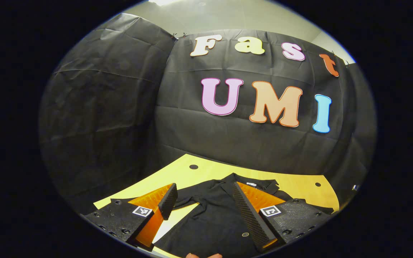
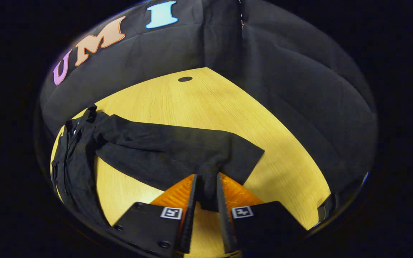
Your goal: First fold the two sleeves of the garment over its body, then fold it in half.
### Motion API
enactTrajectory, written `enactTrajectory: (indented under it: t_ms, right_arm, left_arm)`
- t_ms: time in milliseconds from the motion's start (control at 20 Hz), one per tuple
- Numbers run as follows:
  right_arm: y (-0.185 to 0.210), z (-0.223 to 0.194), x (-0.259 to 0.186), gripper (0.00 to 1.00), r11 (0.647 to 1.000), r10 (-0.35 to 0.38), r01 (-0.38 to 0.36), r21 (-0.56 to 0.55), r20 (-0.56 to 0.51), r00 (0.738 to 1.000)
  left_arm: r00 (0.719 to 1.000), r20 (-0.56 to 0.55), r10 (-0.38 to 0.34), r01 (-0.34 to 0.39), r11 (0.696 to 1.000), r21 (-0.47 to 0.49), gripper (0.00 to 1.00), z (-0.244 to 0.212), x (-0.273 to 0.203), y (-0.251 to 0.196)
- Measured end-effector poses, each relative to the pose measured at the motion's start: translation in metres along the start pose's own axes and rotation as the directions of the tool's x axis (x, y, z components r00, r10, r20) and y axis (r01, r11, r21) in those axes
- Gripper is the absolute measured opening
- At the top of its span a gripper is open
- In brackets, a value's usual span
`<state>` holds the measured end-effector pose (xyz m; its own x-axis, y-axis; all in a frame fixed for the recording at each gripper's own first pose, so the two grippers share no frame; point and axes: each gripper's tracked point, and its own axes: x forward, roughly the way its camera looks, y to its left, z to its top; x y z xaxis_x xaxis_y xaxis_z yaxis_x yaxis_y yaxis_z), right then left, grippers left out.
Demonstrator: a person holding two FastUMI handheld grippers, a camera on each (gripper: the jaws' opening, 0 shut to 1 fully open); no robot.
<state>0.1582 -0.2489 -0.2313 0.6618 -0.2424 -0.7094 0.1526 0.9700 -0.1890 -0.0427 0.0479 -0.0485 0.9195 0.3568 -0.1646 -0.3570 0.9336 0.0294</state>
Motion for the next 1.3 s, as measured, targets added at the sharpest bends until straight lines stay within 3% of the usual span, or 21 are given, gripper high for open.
enactTrajectory:
  t_ms: [50, 100, 200, 450, 600, 750, 900, 1100, 1300]
  right_arm:
    - [0.004, 0.0, 0.0, 0.29, 1.0, 0.017, -0.017, 0.016, 0.008, 1.0]
    - [0.005, 0.002, 0.0, 0.12, 0.999, 0.022, -0.022, 0.038, 0.02, 1.0]
    - [0.009, 0.003, 0.001, 0.06, 0.996, 0.03, -0.032, 0.082, 0.026, 0.999]
    - [0.011, 0.01, -0.005, 0.03, 0.998, 0.034, -0.036, 0.061, 0.028, 0.999]
    - [0.046, 0.028, -0.022, 0.03, 0.995, 0.094, -0.096, 0.023, 0.079, 0.992]
    - [0.101, 0.056, -0.052, 0.03, 0.985, 0.169, -0.163, -0.056, 0.135, 0.976]
    - [0.179, 0.077, -0.086, 0.03, 0.953, 0.28, -0.25, -0.173, 0.177, 0.944]
    - [0.299, 0.082, -0.111, 0.02, 0.884, 0.448, -0.408, -0.23, 0.158, 0.88]
    - [0.396, 0.05, -0.111, 0.02, 0.799, 0.504, -0.442, -0.409, 0.052, 0.862]
  left_arm:
    - [1.0, 0.0, 0.004, -0.004, 1.0, -0.002, 0.92, 0.001, 0.0, 0.003]
    - [1.0, 0.0, 0.007, -0.007, 1.0, -0.004, 0.92, 0.001, 0.0, 0.005]
    - [1.0, 0.005, 0.015, -0.015, 1.0, -0.005, 0.92, 0.001, -0.001, 0.012]
    - [0.999, 0.019, 0.038, -0.038, 0.999, -0.019, 0.92, 0.005, -0.002, 0.031]
    - [0.999, 0.015, 0.051, -0.05, 0.998, -0.037, 0.93, 0.003, -0.002, 0.043]
    - [0.998, 0.007, 0.06, -0.06, 0.997, -0.058, 0.93, -0.001, -0.003, 0.056]
    - [0.997, 0.003, 0.078, -0.077, 0.994, -0.075, 0.93, -0.004, -0.003, 0.075]
    - [0.992, 0.016, 0.123, -0.121, 0.989, -0.085, 0.93, -0.001, -0.008, 0.114]
    - [0.984, 0.024, 0.178, -0.176, 0.982, -0.075, 0.92, -0.002, -0.016, 0.155]
